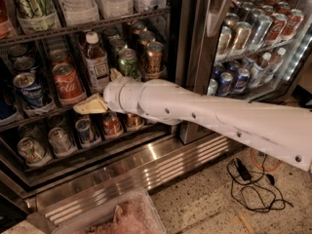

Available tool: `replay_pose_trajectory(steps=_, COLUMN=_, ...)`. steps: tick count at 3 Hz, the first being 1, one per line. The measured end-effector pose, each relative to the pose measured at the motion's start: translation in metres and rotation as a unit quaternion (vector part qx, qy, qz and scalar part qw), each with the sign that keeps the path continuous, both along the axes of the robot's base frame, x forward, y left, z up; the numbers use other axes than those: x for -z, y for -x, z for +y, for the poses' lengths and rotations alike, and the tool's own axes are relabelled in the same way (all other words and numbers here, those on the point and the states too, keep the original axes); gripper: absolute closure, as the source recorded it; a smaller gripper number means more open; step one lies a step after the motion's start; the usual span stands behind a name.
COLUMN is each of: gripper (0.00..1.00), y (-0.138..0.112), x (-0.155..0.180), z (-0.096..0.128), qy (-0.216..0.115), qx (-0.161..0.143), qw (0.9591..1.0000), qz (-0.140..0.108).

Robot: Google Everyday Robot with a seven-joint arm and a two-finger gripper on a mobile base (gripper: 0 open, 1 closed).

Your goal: Pick blue plastic bottle from middle shelf of fridge

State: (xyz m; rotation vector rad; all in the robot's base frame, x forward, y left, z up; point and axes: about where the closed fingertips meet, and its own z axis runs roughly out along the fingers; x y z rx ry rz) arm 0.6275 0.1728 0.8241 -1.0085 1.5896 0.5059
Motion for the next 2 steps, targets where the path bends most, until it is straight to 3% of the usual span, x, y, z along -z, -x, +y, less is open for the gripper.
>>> replay_pose_trajectory(steps=1, gripper=0.05, y=-0.0055, x=-0.0002, z=0.0034, qy=0.002, qx=0.001, qw=1.0, qz=-0.006)
replay_pose_trajectory(steps=2, gripper=0.19, y=-0.0134, x=-0.0015, z=0.0021, qy=-0.006, qx=0.016, qw=0.9998, qz=-0.013)
